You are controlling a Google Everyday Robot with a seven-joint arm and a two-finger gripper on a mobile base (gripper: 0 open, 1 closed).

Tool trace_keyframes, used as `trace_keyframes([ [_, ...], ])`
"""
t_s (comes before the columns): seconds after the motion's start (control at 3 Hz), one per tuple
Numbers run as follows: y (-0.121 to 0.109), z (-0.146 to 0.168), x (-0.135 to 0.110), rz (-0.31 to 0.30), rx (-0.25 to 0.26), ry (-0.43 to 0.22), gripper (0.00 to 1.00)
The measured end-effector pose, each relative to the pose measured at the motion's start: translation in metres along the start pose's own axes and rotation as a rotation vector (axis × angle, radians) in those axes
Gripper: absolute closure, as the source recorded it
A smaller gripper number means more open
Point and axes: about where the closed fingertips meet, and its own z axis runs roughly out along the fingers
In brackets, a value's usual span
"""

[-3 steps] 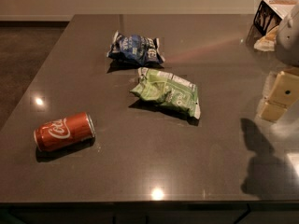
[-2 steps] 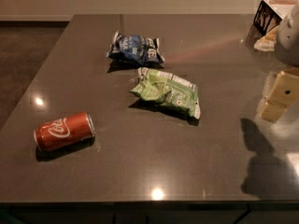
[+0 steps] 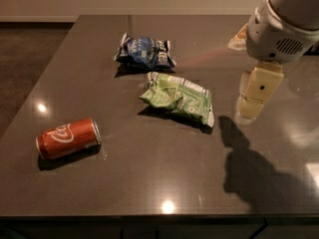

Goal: Place coke can upright

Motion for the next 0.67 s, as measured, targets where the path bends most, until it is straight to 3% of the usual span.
trace_keyframes([
  [0.67,0.015,0.041,-0.082,-0.141,-0.086,-0.091,0.0],
])
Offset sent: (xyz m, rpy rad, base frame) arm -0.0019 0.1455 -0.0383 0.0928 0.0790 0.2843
